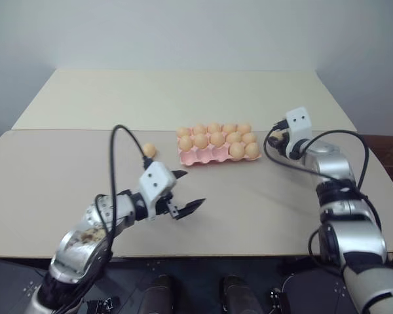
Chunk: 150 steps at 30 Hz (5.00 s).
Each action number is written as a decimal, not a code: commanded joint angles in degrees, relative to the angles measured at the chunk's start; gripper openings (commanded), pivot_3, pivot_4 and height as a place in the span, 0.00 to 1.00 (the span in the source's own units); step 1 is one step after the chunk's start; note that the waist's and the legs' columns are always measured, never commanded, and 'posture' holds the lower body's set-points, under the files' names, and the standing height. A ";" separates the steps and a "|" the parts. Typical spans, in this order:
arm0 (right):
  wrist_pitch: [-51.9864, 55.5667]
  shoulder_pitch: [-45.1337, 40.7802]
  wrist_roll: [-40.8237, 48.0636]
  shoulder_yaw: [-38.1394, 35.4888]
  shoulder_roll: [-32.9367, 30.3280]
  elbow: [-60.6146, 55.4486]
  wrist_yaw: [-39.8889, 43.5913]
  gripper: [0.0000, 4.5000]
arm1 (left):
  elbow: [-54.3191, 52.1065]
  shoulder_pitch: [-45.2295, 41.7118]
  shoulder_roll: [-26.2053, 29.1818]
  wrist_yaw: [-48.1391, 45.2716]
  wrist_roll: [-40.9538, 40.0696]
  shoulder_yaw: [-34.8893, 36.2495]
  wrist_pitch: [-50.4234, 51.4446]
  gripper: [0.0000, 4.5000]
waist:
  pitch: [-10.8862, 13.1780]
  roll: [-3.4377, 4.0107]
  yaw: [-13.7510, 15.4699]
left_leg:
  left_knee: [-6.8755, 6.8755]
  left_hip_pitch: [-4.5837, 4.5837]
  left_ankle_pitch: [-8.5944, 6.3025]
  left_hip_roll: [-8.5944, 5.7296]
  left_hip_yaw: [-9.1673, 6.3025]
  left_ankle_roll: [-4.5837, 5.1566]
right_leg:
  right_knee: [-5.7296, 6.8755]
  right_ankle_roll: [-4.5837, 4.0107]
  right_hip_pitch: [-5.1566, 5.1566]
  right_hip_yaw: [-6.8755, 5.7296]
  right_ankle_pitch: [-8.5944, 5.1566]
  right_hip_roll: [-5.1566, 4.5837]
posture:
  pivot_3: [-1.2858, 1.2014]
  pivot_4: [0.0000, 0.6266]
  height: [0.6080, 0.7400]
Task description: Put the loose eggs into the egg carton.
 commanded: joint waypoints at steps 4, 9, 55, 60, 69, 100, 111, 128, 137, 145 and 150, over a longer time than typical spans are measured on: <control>16.65 9.12 7.31 -0.33 6.77 -36.31 -4.27 0.37 | -5.68 6.67 3.45 -0.05 -1.86 5.76 1.03 1.00 | 0.00 0.01 -0.12 | 0.00 0.05 0.00 0.04 -0.04 -0.01 | 0.05 -0.05 -0.05 0.07 0.06 0.04 | 0.52 0.24 1.00; 18.67 9.69 6.56 5.04 13.64 -37.63 -7.82 0.37 | -5.04 5.94 3.49 0.03 -1.83 5.86 0.89 1.00 | -0.01 -0.01 0.09 | 0.01 0.11 0.10 0.02 0.18 -0.05 | -0.09 -0.06 0.07 -0.01 0.16 0.04 | 0.52 0.24 1.00; 10.45 35.75 21.46 -4.25 6.25 -66.52 6.29 1.00 | -8.48 11.28 0.56 2.55 -10.66 13.22 4.25 1.00 | -0.01 -0.02 0.11 | 0.01 0.03 0.10 0.03 0.14 -0.05 | -0.10 -0.05 0.02 -0.04 0.15 0.04 | 0.52 0.24 1.00; 5.74 48.15 26.91 -7.59 2.39 -70.44 12.46 1.00 | -9.81 13.70 0.51 3.77 -10.26 12.62 3.63 1.00 | -0.03 -0.03 -0.05 | 0.01 0.19 0.10 0.05 0.17 -0.05 | -0.12 -0.05 0.13 0.00 0.14 0.08 | 0.52 0.24 1.00; 1.01 59.07 31.83 -10.67 -5.65 -72.39 20.25 1.00 | -14.27 18.16 -2.82 15.30 -6.10 12.52 8.31 1.00 | -0.03 -0.05 0.18 | 0.01 0.23 0.10 0.04 0.14 -0.05 | -0.30 -0.05 0.32 -0.04 0.12 0.07 | 0.52 0.24 1.00; -6.27 55.16 29.03 -3.82 -10.17 -68.29 20.34 1.00 | 3.75 -2.74 -14.43 28.83 2.56 2.20 20.43 1.00 | -0.03 -0.14 1.33 | 0.02 0.62 0.06 -0.04 0.07 -0.03 | -0.45 0.03 0.89 -0.16 0.02 0.02 | 0.52 0.24 1.00; -4.45 52.21 30.37 -3.00 -11.13 -68.80 18.79 1.00 | 7.77 -5.30 -15.78 26.85 3.50 1.75 19.37 0.91 | -0.03 -0.14 1.45 | 0.02 0.61 0.06 -0.05 0.07 -0.03 | -0.46 0.03 0.89 -0.16 0.03 0.01 | 0.52 0.24 1.00; -3.18 49.19 31.38 -2.40 -11.89 -68.65 16.53 1.00 | 7.92 -13.23 -16.36 24.83 4.50 0.53 16.43 0.50 | -0.02 -0.15 1.71 | 0.05 0.61 0.07 -0.08 0.06 -0.03 | -0.45 0.05 0.92 -0.17 0.05 0.00 | 0.52 0.24 1.00; -1.42 47.19 32.34 -1.54 -11.30 -70.18 13.44 1.00 | 27.55 -27.78 -18.75 19.07 8.54 -5.79 6.86 0.50 | -0.02 -0.18 1.54 | 0.06 0.53 0.06 -0.11 0.05 -0.01 | -0.49 0.09 0.89 -0.17 0.06 0.01 | 0.52 0.24 1.00; -0.85 46.81 31.95 -0.38 -11.13 -70.93 11.34 1.00 | 41.78 -35.01 -21.04 14.50 12.88 -9.20 -1.31 0.50 | -0.01 -0.19 1.55 | 0.07 0.53 0.06 -0.11 0.05 -0.01 | -0.50 0.10 0.89 -0.18 0.06 0.01 | 0.52 0.24 1.00; -0.80 46.18 31.81 0.40 -11.05 -70.91 10.77 1.00 | 49.44 -38.64 -23.43 12.52 15.72 -10.76 -6.16 0.50 | -0.01 -0.19 1.56 | 0.07 0.51 0.06 -0.11 0.05 -0.01 | -0.50 0.11 0.89 -0.19 0.06 0.01 | 0.52 0.24 1.00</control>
